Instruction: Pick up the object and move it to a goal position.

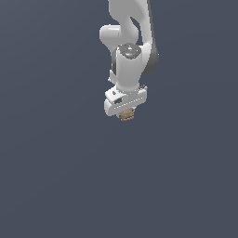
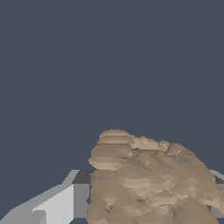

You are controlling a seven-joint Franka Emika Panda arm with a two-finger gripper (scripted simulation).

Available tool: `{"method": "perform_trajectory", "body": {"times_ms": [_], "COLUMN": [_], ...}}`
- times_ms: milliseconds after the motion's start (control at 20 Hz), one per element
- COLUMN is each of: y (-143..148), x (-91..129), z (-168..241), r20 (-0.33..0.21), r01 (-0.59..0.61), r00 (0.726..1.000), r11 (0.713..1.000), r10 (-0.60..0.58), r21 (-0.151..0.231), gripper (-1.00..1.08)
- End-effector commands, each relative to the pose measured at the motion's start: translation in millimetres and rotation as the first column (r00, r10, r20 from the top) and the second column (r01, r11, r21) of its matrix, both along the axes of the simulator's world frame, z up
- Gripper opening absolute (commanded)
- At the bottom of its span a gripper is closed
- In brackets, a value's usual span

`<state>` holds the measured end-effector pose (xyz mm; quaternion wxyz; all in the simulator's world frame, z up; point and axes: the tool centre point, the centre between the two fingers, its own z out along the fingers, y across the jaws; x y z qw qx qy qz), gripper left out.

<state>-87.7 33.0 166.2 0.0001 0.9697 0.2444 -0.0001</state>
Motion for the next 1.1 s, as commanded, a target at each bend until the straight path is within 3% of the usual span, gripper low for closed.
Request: {"method": "perform_trajectory", "body": {"times_ms": [0,600,1050], "y": [-7.2,-42.4,-59.7], "x": [-5.2,-25.9,-33.5], "z": [25.9,147.7,205.1], "r20": [0.0,0.0,0.0], "r01": [-0.001,-0.001,0.0], "r00": [1.0,1.0,1.0], "r11": [1.0,1.0,1.0], "r10": [0.001,0.001,0.0], "r21": [0.001,0.003,0.001], "gripper": [-1.0,-1.0,-1.0]}}
